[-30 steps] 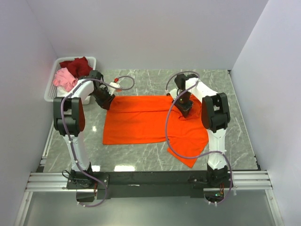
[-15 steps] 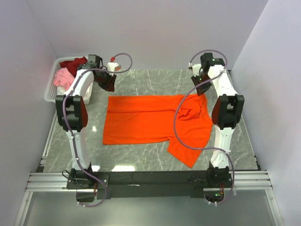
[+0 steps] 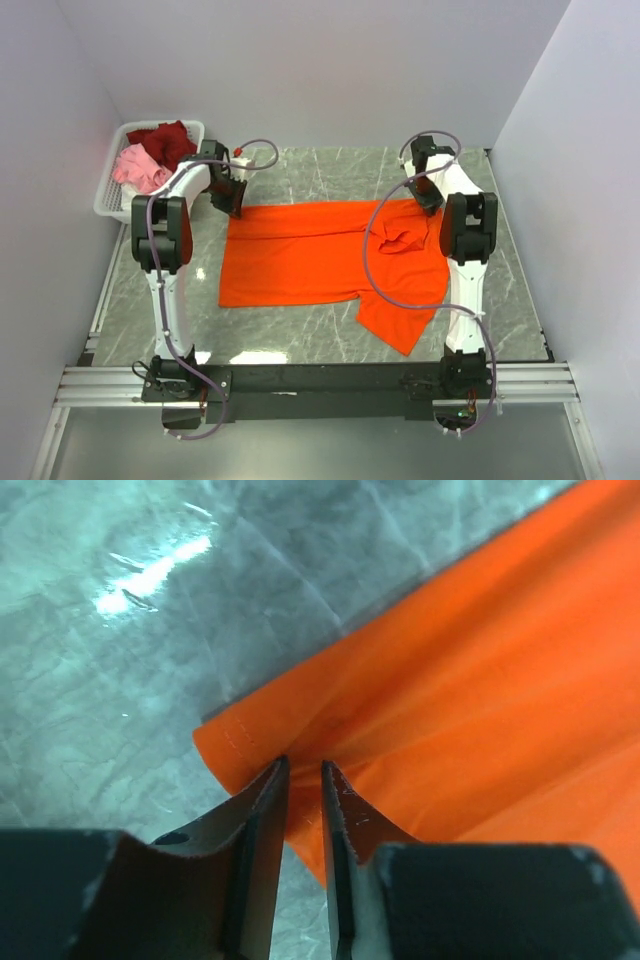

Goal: Fold and stack the t-shirts
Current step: Fold the tshirt

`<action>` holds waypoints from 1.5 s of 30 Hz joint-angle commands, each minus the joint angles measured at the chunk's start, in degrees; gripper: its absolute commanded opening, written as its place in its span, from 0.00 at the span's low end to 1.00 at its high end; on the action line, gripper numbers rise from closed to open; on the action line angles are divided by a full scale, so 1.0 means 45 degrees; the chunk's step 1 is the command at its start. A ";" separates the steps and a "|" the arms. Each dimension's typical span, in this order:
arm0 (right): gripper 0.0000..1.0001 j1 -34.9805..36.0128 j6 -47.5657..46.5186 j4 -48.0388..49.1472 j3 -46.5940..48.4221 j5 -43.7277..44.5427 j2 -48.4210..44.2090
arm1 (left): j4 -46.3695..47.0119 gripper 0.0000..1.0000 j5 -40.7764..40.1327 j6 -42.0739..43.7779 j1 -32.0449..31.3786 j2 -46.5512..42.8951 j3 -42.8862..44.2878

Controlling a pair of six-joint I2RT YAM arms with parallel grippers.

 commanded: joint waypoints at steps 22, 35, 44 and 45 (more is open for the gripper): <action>0.90 -0.0458 -0.3572 -0.2498 -0.1309 -0.5152 -0.6180 | -0.1009 0.73 0.4042 0.1394 0.0540 -0.4222 -0.0310; 0.68 0.2626 -0.4499 0.0544 -1.2852 -0.3751 -1.1711 | -0.0935 0.63 0.4574 0.3503 0.0677 -0.9810 -0.8598; 0.59 0.3585 -0.3385 0.2245 -1.3872 -0.2463 -1.1126 | -0.0563 0.59 0.3928 0.3855 0.0716 -0.9911 -0.9402; 0.59 0.3604 -0.3345 0.2381 -1.3911 -0.2460 -1.1048 | -0.0602 0.59 0.3928 0.3913 0.0716 -0.9852 -0.9325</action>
